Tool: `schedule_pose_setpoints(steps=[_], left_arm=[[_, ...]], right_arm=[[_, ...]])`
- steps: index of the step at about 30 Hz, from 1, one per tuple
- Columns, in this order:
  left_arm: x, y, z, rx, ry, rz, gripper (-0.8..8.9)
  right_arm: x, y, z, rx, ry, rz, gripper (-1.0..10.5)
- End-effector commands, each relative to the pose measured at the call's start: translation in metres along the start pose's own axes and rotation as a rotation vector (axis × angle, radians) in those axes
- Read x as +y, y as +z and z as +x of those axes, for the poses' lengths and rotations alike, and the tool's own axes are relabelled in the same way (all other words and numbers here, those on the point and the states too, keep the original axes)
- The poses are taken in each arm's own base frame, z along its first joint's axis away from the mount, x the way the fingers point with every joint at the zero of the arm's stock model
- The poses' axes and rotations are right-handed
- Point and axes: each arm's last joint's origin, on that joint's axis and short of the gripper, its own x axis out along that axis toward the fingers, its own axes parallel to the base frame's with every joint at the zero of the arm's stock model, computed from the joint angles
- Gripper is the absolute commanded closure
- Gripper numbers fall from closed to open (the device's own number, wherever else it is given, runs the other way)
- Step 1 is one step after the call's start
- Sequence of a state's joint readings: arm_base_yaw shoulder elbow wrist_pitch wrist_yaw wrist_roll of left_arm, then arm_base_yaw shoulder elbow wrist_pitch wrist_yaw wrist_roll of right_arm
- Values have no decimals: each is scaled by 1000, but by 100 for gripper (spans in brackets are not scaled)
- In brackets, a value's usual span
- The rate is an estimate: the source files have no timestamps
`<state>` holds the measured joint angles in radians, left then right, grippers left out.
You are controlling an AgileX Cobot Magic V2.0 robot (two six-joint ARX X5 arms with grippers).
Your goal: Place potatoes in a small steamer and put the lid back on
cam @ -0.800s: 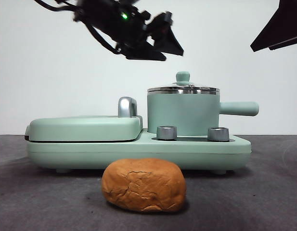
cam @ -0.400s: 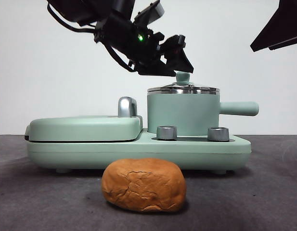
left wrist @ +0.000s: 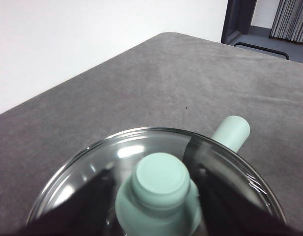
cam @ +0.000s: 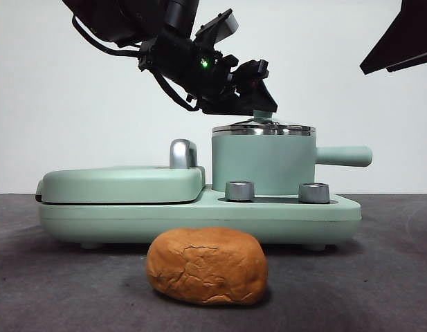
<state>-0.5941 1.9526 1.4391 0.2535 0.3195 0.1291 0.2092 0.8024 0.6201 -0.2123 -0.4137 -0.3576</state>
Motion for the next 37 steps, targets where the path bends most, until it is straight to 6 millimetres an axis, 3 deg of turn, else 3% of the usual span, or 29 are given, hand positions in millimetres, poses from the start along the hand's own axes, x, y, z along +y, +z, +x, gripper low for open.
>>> schedule_pose_setpoints(steps=[1, 12, 21, 30, 37], left_arm=[[-3, 2, 8, -15, -10, 1, 789], [-3, 1, 8, -12, -10, 7, 808], [-3, 13, 0, -42, 3, 17, 808], [-6, 40, -20, -96, 15, 33, 807], [-11, 62, -50, -56, 14, -2, 807]], right_arm=[[-1, 5, 0, -16, -4, 8, 602], [-1, 5, 0, -16, -4, 8, 602], [-1, 5, 0, -16, -4, 8, 602], [-1, 5, 0, -16, -4, 8, 602], [-1, 5, 0, -16, -4, 8, 602]])
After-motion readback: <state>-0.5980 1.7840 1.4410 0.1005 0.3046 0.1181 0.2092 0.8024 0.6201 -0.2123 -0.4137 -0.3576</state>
